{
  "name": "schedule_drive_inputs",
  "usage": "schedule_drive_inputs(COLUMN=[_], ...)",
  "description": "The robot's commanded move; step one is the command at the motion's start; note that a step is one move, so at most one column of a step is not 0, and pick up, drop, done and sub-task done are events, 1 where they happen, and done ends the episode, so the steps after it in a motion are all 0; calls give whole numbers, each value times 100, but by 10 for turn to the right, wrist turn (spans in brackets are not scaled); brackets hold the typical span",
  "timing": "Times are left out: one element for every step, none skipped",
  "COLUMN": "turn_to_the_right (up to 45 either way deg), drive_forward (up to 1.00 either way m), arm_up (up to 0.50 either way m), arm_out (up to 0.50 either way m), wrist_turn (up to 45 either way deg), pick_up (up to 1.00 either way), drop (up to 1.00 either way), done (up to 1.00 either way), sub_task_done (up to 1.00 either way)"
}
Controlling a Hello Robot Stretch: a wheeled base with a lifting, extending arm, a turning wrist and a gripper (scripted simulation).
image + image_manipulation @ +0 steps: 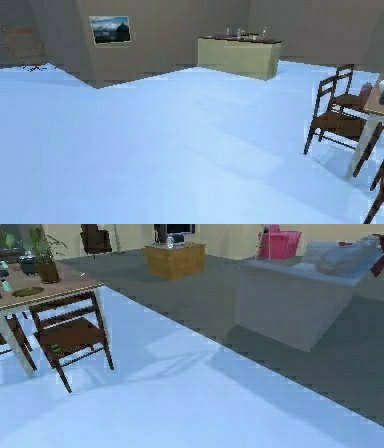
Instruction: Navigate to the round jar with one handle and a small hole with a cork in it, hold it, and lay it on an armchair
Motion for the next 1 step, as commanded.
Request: schedule_drive_inputs(turn_to_the_right=[-420], drive_forward=[0], arm_up=[0], arm_out=[0], wrist_turn=[0], pick_up=[0], drop=[0], done=[0], sub_task_done=[0])
